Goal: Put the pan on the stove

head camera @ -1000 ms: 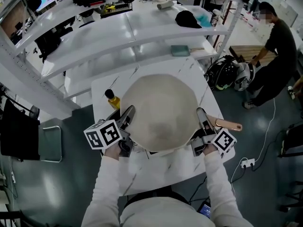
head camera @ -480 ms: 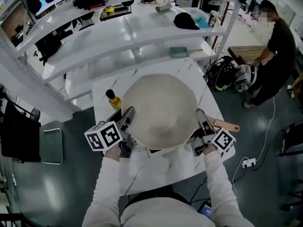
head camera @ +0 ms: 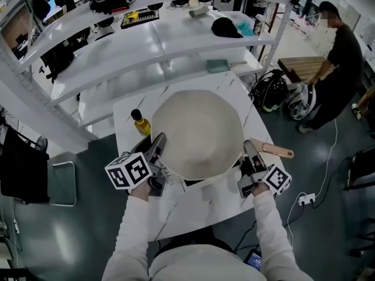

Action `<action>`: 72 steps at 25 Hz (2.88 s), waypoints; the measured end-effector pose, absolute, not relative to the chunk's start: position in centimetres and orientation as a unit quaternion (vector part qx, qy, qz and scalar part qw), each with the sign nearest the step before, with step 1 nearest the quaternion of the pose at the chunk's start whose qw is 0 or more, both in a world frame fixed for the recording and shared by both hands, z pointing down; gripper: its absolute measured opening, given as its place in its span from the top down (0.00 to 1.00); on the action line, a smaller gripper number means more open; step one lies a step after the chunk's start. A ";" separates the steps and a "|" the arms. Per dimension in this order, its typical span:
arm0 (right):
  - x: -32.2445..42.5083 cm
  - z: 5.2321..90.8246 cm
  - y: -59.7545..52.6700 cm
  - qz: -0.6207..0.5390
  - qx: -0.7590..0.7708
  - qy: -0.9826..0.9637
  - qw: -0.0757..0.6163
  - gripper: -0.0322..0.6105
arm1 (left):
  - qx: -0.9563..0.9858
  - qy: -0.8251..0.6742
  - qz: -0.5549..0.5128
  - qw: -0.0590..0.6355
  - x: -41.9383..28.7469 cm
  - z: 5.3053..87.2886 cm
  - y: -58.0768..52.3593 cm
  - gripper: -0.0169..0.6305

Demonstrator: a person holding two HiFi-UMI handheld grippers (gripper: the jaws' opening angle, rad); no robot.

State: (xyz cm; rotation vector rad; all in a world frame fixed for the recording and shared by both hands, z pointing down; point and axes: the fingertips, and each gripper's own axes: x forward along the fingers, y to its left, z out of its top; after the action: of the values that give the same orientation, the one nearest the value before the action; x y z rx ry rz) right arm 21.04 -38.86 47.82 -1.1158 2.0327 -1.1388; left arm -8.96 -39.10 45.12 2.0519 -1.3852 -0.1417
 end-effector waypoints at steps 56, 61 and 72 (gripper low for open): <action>10.4 41.6 -18.4 -0.152 -0.565 0.810 0.028 0.90 | 0.848 -0.504 0.021 0.161 -10.0 43.2 -23.1 0.95; 10.2 41.9 -17.4 -0.147 -0.576 0.804 0.022 0.91 | 0.853 -0.501 0.027 0.146 -9.9 43.1 -22.2 0.95; 10.4 42.4 -16.0 -0.137 -0.604 0.785 0.010 0.91 | 0.858 -0.496 0.042 0.129 -10.0 43.1 -21.1 0.95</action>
State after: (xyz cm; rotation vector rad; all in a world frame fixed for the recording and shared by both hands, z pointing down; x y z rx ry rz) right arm 10.42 -15.98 42.38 -1.8854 2.4522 -0.4266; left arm -10.03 -21.09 43.08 2.4932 -1.4416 0.1212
